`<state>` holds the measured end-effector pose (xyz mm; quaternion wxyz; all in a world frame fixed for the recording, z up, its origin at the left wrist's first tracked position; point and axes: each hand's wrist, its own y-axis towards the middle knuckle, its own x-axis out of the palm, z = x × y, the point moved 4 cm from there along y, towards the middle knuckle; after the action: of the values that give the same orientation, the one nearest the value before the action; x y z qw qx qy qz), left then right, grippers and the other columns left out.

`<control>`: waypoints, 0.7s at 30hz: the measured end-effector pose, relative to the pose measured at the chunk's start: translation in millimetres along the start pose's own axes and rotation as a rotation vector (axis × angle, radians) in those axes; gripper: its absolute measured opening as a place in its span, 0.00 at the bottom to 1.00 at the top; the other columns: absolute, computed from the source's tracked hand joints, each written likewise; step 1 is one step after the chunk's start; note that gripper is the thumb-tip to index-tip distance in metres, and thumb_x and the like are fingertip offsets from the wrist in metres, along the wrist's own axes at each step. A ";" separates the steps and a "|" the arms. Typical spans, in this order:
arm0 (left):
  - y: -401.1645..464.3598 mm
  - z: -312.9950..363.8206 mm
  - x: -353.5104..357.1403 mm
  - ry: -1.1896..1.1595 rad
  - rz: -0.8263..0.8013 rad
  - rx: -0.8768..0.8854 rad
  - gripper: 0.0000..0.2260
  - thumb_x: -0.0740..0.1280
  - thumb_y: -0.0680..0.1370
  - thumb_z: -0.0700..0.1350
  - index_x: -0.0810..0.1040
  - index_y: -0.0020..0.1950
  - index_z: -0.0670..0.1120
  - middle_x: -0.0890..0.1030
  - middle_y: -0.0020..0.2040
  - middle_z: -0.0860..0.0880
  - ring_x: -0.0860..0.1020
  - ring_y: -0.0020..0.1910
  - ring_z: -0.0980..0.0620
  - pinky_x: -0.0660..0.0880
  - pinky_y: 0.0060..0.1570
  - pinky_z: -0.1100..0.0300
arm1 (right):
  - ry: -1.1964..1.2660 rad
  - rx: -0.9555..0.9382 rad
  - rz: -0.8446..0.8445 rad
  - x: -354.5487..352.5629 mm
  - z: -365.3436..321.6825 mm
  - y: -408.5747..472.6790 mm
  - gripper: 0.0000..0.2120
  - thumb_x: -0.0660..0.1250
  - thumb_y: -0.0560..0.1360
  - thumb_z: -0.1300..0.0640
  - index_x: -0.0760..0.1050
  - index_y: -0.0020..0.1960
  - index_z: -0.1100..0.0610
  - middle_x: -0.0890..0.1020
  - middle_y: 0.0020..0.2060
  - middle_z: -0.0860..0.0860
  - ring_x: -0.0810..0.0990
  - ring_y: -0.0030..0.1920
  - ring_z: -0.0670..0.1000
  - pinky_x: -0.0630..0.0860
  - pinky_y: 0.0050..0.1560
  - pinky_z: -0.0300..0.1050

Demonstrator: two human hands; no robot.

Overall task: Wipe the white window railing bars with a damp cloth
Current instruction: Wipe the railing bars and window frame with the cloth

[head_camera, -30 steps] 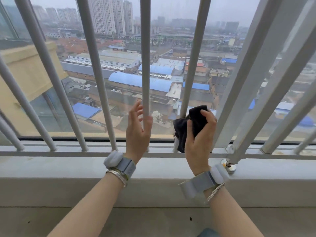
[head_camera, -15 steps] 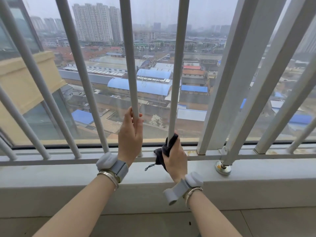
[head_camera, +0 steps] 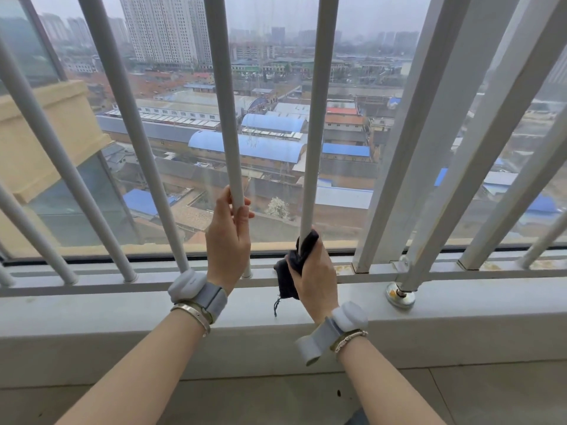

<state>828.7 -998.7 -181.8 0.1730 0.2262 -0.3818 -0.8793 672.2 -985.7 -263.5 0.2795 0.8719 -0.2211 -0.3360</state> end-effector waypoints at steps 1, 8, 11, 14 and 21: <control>0.6 -0.4 0.6 -0.001 0.003 0.005 0.13 0.56 0.80 0.43 0.67 0.62 0.38 0.76 0.47 0.56 0.79 0.42 0.59 0.75 0.41 0.70 | -0.045 -0.009 -0.009 3.0 4.6 -5.7 0.26 0.65 0.73 0.48 0.62 0.65 0.59 0.79 0.40 0.57 0.79 0.38 0.57 0.79 0.36 0.50; -0.3 1.0 -1.1 -0.010 0.005 0.009 0.13 0.57 0.80 0.42 0.68 0.63 0.39 0.77 0.49 0.53 0.78 0.40 0.59 0.74 0.41 0.71 | -0.392 -0.373 -0.089 -15.3 27.8 -13.3 0.28 0.70 0.70 0.48 0.69 0.62 0.65 0.78 0.38 0.53 0.77 0.40 0.53 0.70 0.46 0.42; 0.0 1.8 -3.6 -0.030 -0.009 0.033 0.13 0.57 0.80 0.42 0.68 0.63 0.38 0.78 0.50 0.53 0.79 0.41 0.57 0.75 0.42 0.68 | -0.604 -0.608 -0.195 -28.8 48.2 -18.8 0.28 0.70 0.70 0.63 0.65 0.68 0.63 0.79 0.49 0.56 0.78 0.50 0.57 0.68 0.58 0.47; -0.2 2.0 -4.8 -0.037 -0.010 0.049 0.13 0.58 0.80 0.42 0.68 0.63 0.38 0.77 0.49 0.53 0.79 0.42 0.57 0.76 0.43 0.65 | -0.748 -0.575 -0.204 -38.3 60.4 -23.7 0.29 0.66 0.70 0.66 0.65 0.70 0.61 0.78 0.56 0.59 0.77 0.58 0.59 0.68 0.62 0.50; 0.8 1.5 -2.7 -0.038 0.028 0.046 0.12 0.58 0.80 0.41 0.69 0.62 0.37 0.77 0.48 0.53 0.78 0.40 0.58 0.76 0.40 0.67 | -0.627 -0.330 -0.269 -10.3 27.5 -23.2 0.23 0.52 0.71 0.64 0.73 0.63 0.65 0.80 0.54 0.58 0.80 0.54 0.57 0.75 0.59 0.50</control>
<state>830.3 -997.1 -179.5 0.1727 0.2082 -0.4083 -0.8718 650.3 -971.8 -290.5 0.2885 0.6911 -0.1223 -0.6513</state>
